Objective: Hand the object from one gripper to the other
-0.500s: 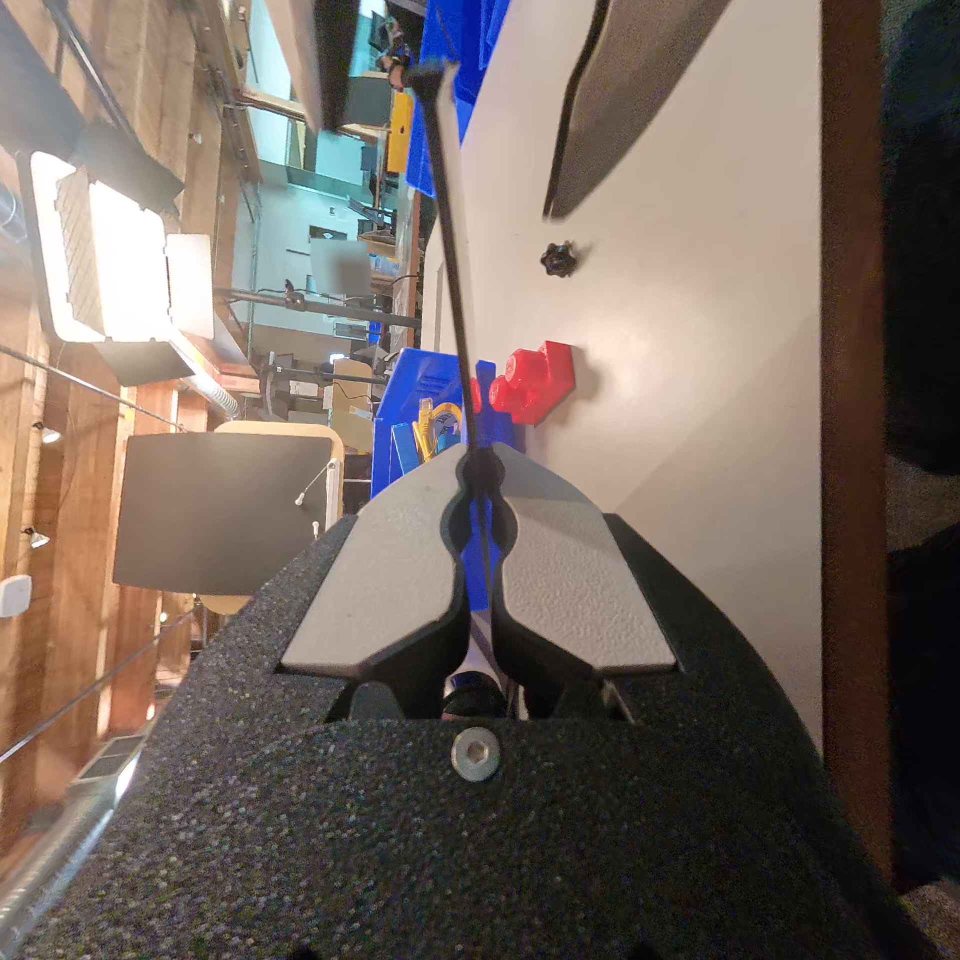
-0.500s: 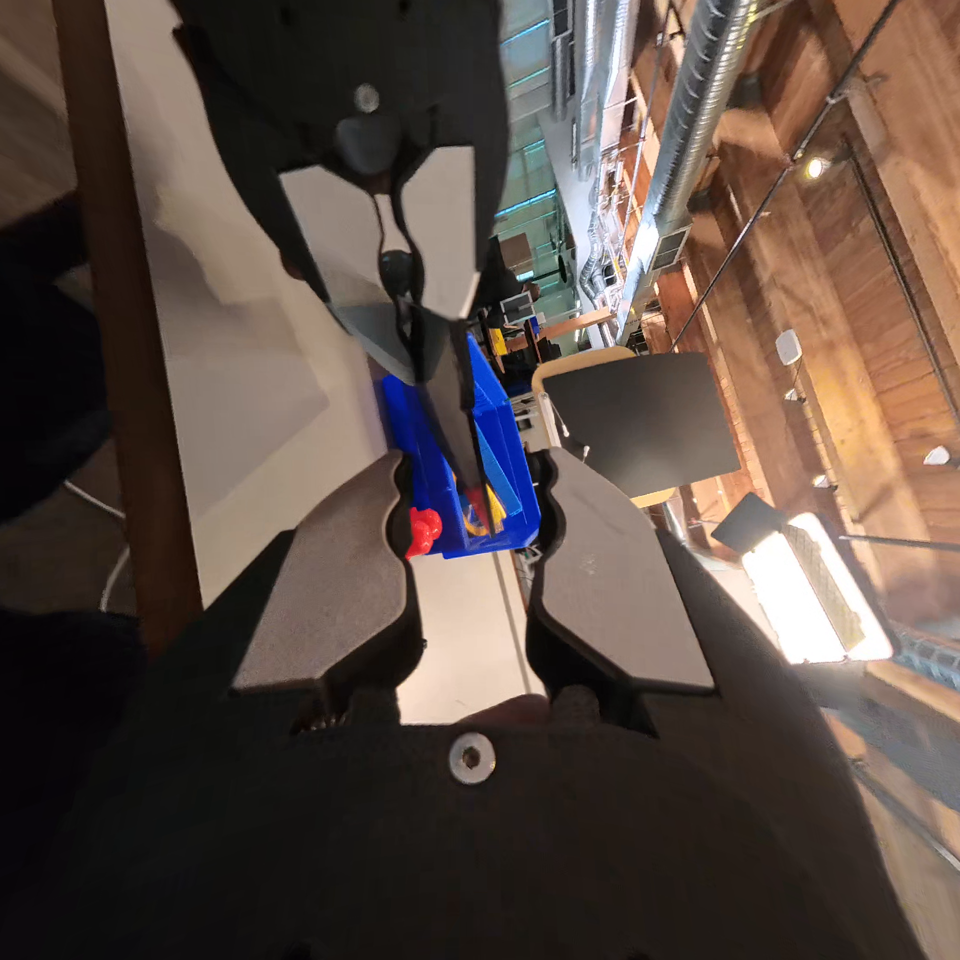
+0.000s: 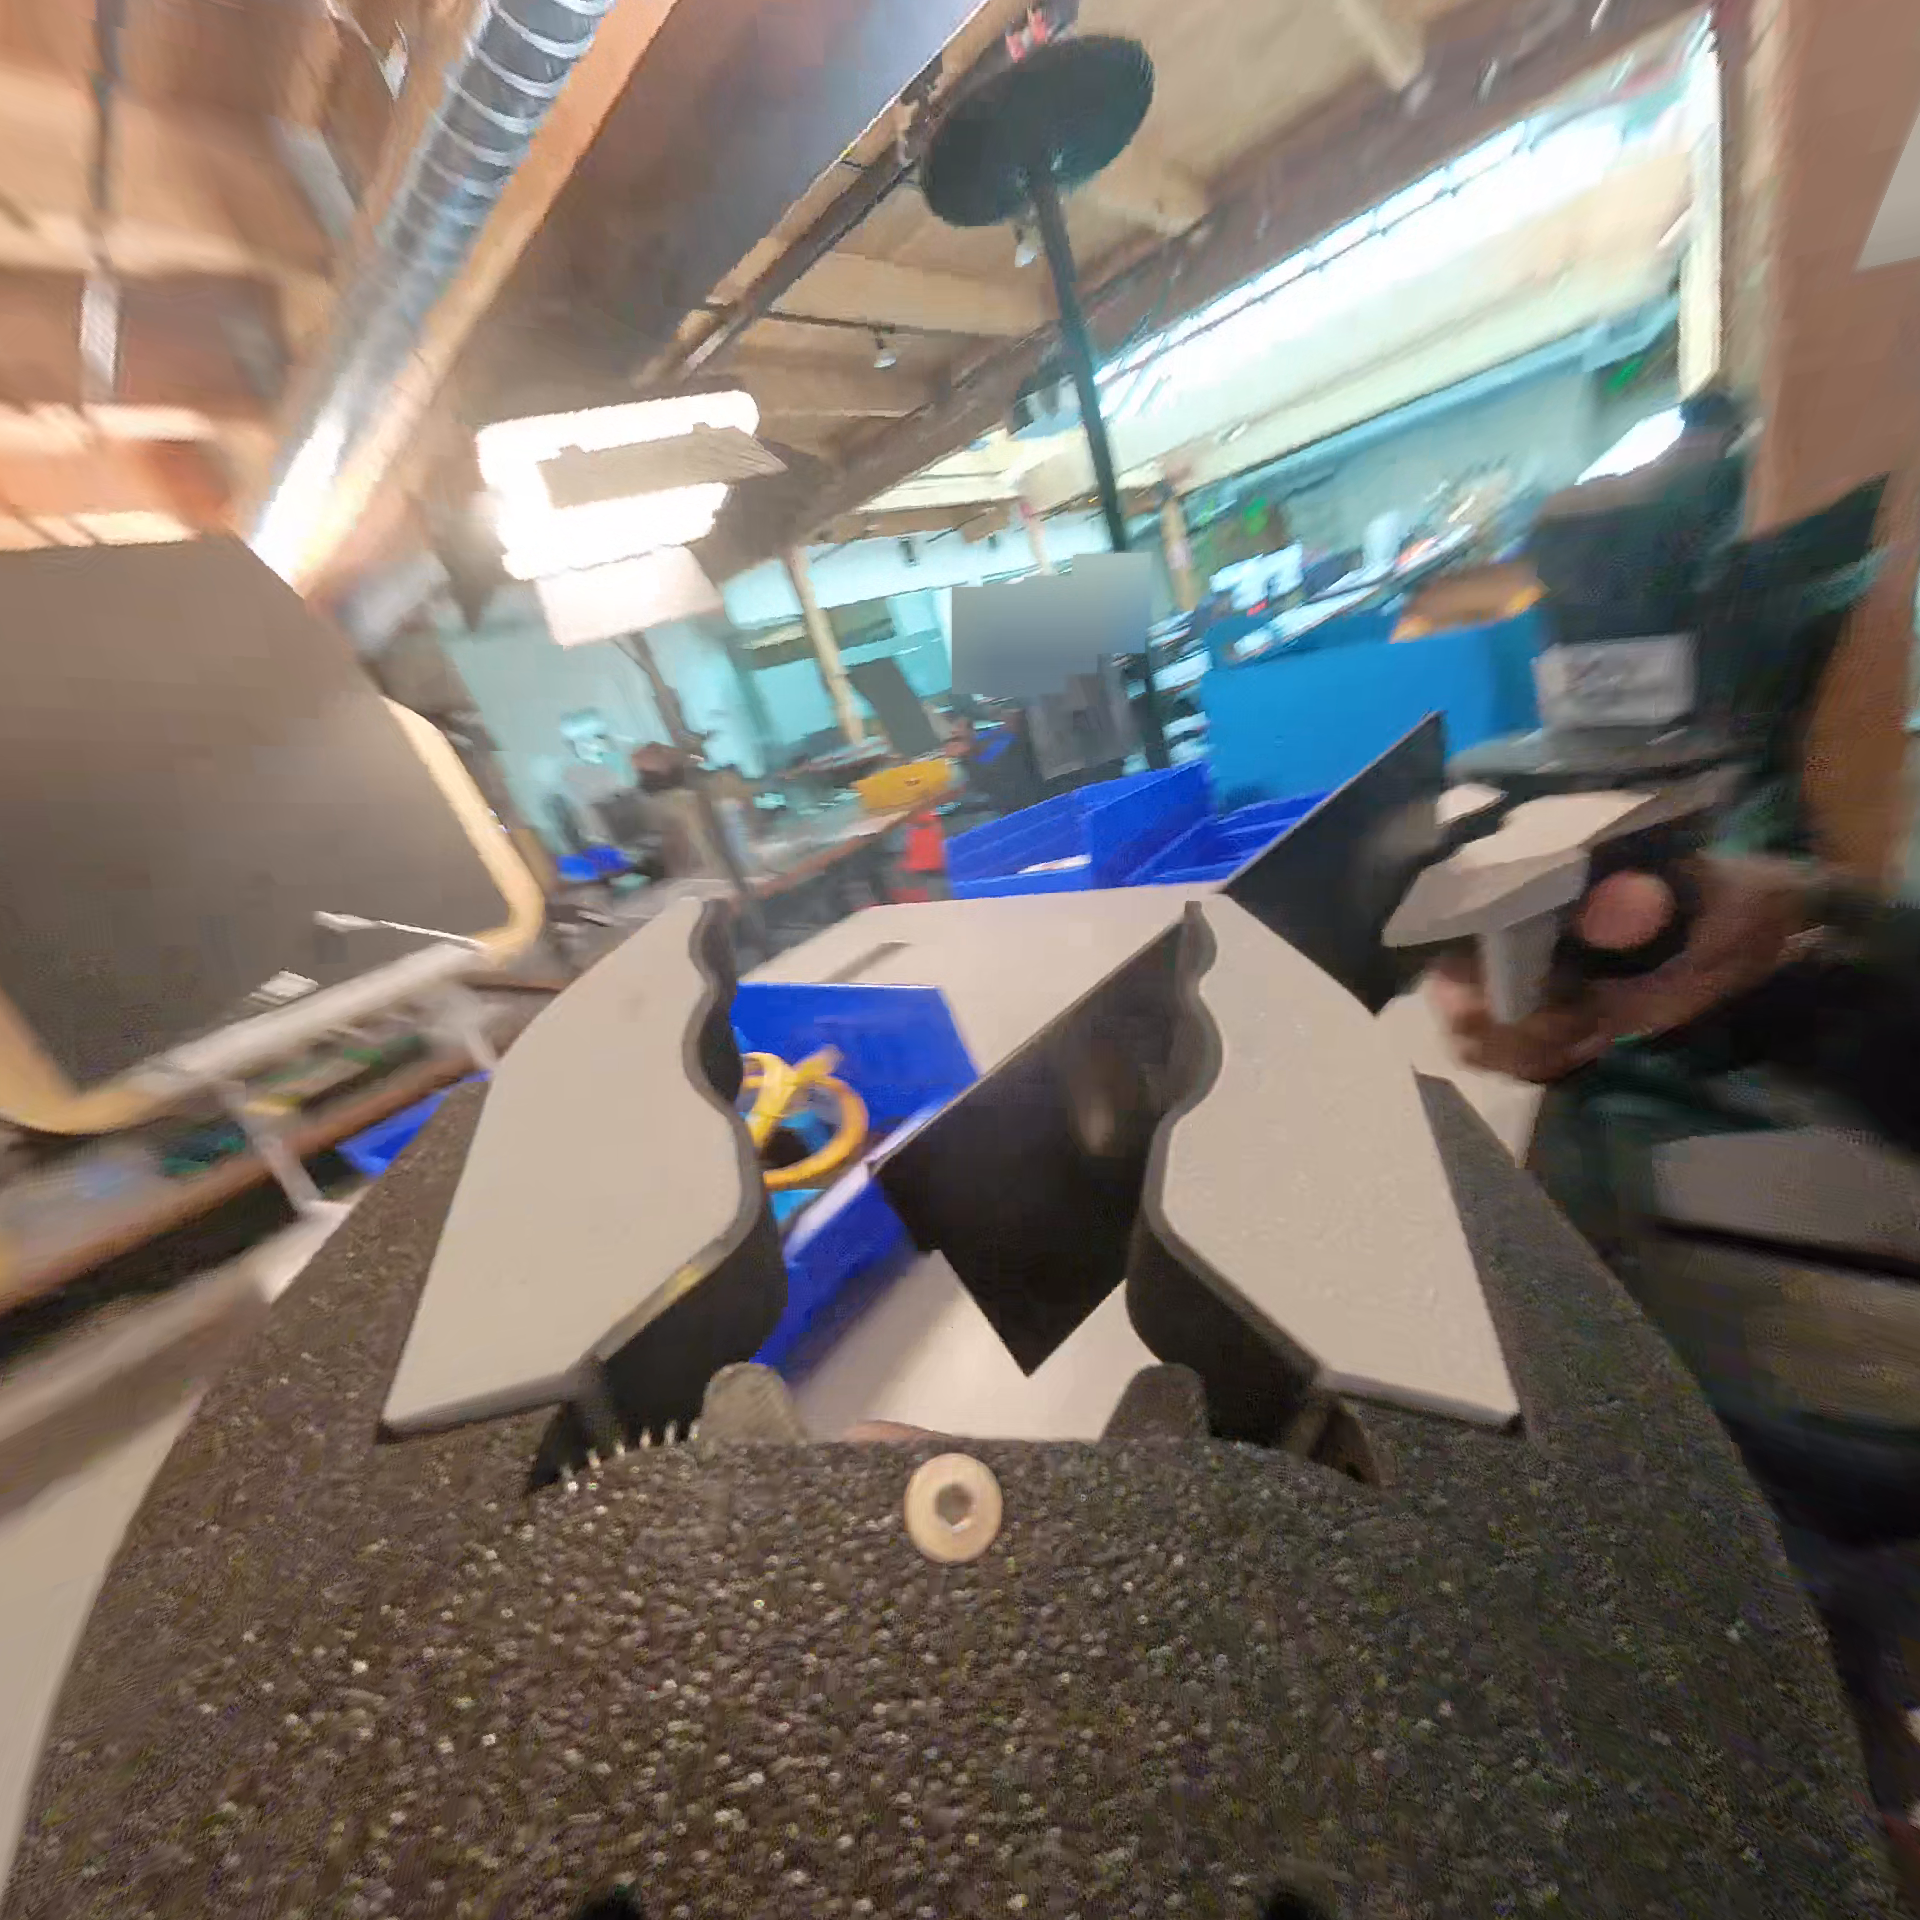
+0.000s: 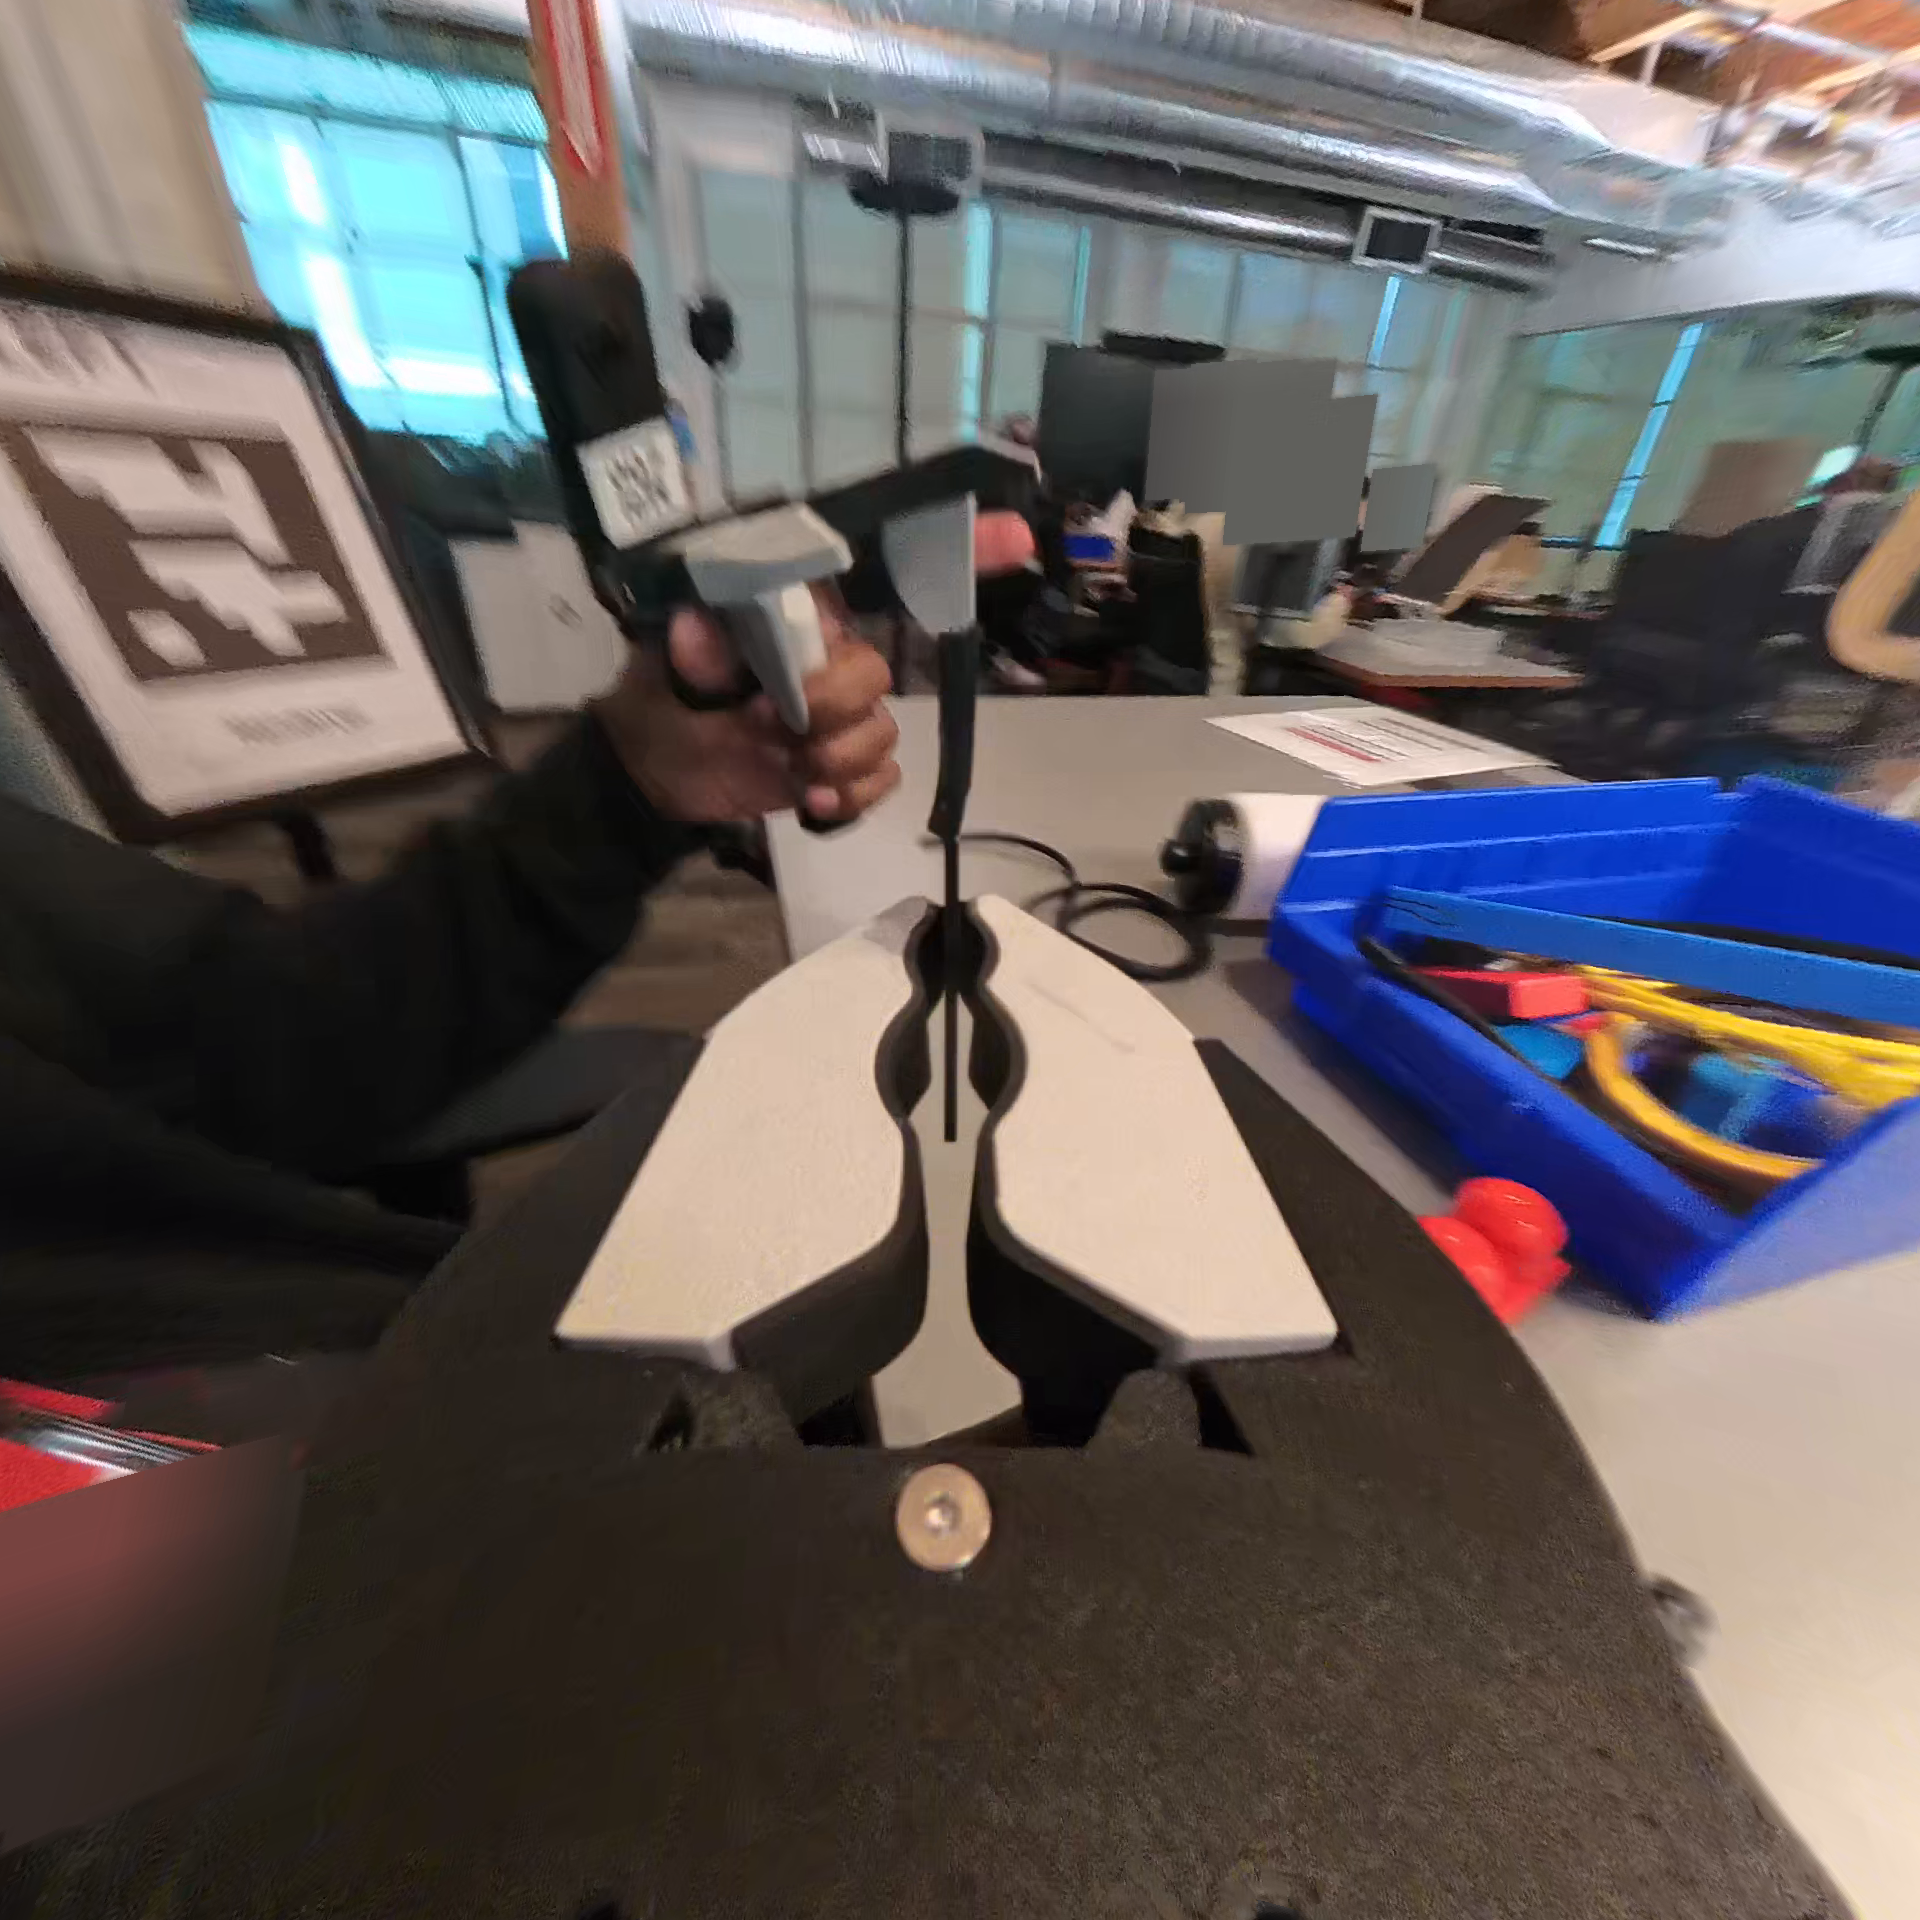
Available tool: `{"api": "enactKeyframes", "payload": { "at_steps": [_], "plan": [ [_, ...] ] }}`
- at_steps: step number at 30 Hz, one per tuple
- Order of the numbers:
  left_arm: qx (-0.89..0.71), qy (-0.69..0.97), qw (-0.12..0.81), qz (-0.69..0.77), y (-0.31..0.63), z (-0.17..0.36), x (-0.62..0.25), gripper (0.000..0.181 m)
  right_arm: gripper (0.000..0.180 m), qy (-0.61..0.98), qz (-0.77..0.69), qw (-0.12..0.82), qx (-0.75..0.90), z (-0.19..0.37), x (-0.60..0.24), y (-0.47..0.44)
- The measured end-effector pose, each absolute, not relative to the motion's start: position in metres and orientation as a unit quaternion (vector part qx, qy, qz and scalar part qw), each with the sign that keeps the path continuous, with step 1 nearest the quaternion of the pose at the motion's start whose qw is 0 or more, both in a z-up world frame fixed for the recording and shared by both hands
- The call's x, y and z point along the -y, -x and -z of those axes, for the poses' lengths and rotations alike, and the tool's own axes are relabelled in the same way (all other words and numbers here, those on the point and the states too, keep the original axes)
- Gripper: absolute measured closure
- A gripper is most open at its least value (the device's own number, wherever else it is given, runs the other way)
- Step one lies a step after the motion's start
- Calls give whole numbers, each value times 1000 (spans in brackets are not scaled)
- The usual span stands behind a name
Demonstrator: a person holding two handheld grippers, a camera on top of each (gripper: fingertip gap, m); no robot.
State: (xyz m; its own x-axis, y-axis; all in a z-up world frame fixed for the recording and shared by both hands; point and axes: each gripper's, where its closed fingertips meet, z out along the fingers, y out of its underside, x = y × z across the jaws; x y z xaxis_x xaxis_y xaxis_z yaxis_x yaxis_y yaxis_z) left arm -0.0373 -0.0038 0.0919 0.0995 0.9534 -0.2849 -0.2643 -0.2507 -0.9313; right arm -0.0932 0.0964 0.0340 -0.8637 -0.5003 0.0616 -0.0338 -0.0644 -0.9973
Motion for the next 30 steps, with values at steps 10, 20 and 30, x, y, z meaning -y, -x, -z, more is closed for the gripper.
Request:
{"api": "enactKeyframes", "payload": {
  "at_steps": [10,20,30],
  "plan": [
    [326,490,725,-358,21,-83,-9,96,179,162,706,353,-593,-66,-100,91],
    [271,623,556,-479,49,-49,-39,178,148,56,679,208,-702,-26,-72,132],
    [65,582,176,-791,43,-78,-48,179,123,-13,671,411,-617,-64,-80,94]
  ]
}}
